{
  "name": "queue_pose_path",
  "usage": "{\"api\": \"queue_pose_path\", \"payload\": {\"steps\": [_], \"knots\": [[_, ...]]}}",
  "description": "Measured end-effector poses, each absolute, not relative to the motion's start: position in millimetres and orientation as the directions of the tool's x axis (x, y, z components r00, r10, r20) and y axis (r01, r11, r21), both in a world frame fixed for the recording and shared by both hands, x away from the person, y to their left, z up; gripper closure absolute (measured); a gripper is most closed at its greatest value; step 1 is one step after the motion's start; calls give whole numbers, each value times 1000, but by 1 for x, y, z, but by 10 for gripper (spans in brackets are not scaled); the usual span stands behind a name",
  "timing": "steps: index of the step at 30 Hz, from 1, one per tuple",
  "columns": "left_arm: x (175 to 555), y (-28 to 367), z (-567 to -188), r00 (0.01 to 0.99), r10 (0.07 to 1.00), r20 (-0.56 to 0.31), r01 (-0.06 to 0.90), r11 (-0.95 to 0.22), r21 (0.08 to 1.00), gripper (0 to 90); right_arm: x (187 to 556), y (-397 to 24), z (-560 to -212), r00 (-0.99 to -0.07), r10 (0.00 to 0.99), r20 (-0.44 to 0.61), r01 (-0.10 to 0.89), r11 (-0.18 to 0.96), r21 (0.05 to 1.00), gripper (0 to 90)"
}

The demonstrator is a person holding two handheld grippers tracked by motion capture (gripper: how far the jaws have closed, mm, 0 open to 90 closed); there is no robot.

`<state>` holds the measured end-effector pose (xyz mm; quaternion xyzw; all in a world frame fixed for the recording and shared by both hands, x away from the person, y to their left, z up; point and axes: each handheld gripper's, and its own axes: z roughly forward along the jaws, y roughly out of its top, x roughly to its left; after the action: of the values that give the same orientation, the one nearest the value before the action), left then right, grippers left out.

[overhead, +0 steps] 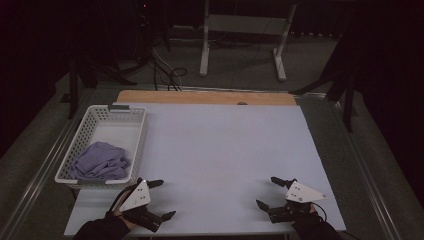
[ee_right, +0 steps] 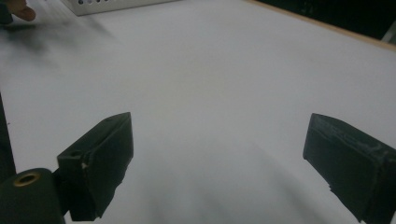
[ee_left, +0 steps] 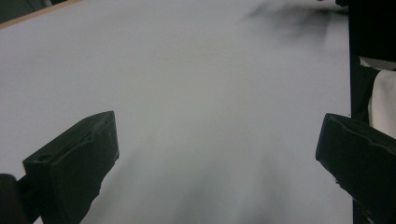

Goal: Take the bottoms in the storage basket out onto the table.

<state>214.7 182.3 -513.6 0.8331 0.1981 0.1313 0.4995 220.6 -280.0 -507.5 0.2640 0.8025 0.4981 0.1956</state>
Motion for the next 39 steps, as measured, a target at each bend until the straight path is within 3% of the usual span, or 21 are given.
{"api": "queue_pose_path", "payload": {"steps": [6,32,39], "knots": [[215,182,-512,879,476,24,209,-431,878,2,219,-281,-506,-781,622,-55,217,353,910,86],[213,165,-494,933,359,-24,230,-543,808,2,214,-284,-501,-770,636,-50,207,323,923,87],[213,166,-484,935,355,10,208,-569,795,2,213,-283,-501,-770,635,-60,196,325,925,87]]}}
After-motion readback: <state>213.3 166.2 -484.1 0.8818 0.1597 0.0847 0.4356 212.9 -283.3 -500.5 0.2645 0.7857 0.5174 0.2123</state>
